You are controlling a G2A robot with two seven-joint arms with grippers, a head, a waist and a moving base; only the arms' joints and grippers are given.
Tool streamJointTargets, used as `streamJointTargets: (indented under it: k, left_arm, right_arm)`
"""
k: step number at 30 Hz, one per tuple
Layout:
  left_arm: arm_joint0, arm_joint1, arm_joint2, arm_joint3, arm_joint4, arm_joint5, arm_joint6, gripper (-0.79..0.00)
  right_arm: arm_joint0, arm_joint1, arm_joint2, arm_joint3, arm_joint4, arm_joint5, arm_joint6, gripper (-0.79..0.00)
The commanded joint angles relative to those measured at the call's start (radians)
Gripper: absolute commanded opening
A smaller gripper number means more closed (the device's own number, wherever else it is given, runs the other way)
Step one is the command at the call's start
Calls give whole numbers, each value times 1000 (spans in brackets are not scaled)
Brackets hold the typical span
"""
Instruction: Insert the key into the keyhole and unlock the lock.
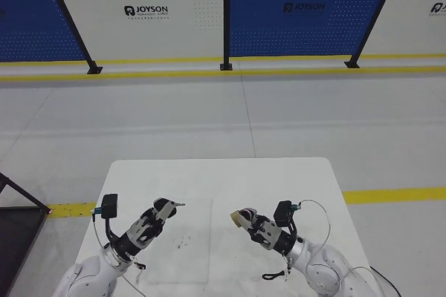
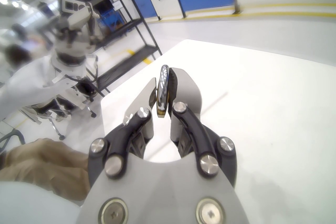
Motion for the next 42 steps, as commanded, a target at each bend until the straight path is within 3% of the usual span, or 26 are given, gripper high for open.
streamJointTargets:
  k: [1,12,19,24,30,36,42]
  left_arm:
    - [0,0,0,0,0,0,0,-785]
    - [-7,-1,12,-8,0,19,4,-785]
    - [-9,-12,132,52,-112,-117,49,-785]
    - [-62,-18,225,150,-236,-224,41,-785]
    - [-121,-31,305,196,-293,-235,76,-785]
    - [-149,-45,343,205,-250,-235,128,-785]
    - [-175,-69,373,234,-82,-235,248,-785]
  right_arm:
    - [0,0,0,0,0,0,0,-785]
    - [0,-3,-19,-1,55,-28,-9,-785]
    - [53,-27,-75,90,258,-164,-218,-785]
    - [104,-53,-146,186,353,-320,-355,-785]
    - [154,-82,-234,241,404,-351,-452,-785]
    - [170,-87,-258,264,417,-351,-477,-785]
    - [170,-87,-258,264,417,-351,-477,-785]
